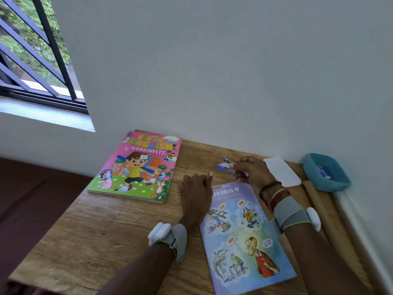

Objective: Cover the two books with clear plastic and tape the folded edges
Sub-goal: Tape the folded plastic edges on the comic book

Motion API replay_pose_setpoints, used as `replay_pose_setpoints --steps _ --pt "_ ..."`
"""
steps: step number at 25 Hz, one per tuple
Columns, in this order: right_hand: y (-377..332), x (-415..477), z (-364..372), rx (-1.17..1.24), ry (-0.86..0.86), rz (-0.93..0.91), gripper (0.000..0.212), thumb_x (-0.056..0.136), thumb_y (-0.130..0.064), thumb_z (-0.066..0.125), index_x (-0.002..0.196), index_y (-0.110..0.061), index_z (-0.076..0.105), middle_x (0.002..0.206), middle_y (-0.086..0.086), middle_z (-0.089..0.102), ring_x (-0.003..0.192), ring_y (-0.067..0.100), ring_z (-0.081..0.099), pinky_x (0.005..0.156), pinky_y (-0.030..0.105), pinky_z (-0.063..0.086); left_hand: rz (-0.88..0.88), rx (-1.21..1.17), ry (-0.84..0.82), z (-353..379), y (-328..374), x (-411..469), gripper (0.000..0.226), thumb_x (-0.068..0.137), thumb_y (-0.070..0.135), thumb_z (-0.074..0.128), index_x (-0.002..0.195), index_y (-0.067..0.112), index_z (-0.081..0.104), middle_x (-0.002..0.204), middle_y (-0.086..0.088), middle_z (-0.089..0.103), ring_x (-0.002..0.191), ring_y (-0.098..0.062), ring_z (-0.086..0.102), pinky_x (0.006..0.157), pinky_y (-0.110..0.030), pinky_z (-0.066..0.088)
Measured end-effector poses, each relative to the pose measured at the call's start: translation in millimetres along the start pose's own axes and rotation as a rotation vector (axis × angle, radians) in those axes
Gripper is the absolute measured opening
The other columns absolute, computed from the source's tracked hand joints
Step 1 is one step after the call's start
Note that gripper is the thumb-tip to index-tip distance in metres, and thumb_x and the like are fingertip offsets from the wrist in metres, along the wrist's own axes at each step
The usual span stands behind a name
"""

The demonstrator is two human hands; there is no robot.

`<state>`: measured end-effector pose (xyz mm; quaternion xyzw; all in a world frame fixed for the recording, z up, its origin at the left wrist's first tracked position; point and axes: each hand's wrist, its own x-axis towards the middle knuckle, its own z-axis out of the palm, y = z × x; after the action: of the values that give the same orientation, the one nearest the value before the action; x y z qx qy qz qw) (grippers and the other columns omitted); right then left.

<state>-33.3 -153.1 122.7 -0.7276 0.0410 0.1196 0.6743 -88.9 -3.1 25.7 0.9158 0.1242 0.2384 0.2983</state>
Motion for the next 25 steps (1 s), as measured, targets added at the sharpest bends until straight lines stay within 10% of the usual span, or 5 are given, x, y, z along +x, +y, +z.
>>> replay_pose_setpoints --steps 11,17,25 --pt "-13.8 21.7 11.9 -0.673 -0.296 -0.08 0.025 0.074 -0.026 0.082 0.066 -0.005 0.071 0.051 0.005 0.063 0.04 0.008 0.054 0.047 0.016 0.046 0.024 0.18 -0.002 -6.8 5.7 -2.7 0.04 0.098 0.028 0.03 0.112 0.016 0.065 0.063 -0.005 0.057 0.065 -0.026 0.052 0.06 -0.039 0.041" --pt "-10.0 28.5 18.1 -0.699 -0.425 -0.054 0.042 0.083 -0.041 0.069 0.079 0.001 0.07 0.084 0.015 0.075 0.069 0.017 0.072 0.061 0.023 0.054 0.027 0.206 0.022 -7.9 5.7 -6.1 0.038 0.097 0.025 0.03 0.106 0.014 0.065 0.065 -0.005 0.06 0.063 -0.026 0.052 0.058 -0.037 0.04" --pt "-9.1 30.0 34.8 -0.86 -0.443 -0.126 0.04 0.084 -0.05 0.065 0.057 -0.022 0.068 0.062 -0.004 0.07 0.062 0.009 0.068 0.069 0.022 0.053 -0.112 -0.223 -0.054 -10.8 3.4 -5.6 0.041 0.102 0.02 0.023 0.127 0.002 0.049 0.085 -0.013 0.058 0.066 -0.029 0.055 0.054 -0.035 0.044"
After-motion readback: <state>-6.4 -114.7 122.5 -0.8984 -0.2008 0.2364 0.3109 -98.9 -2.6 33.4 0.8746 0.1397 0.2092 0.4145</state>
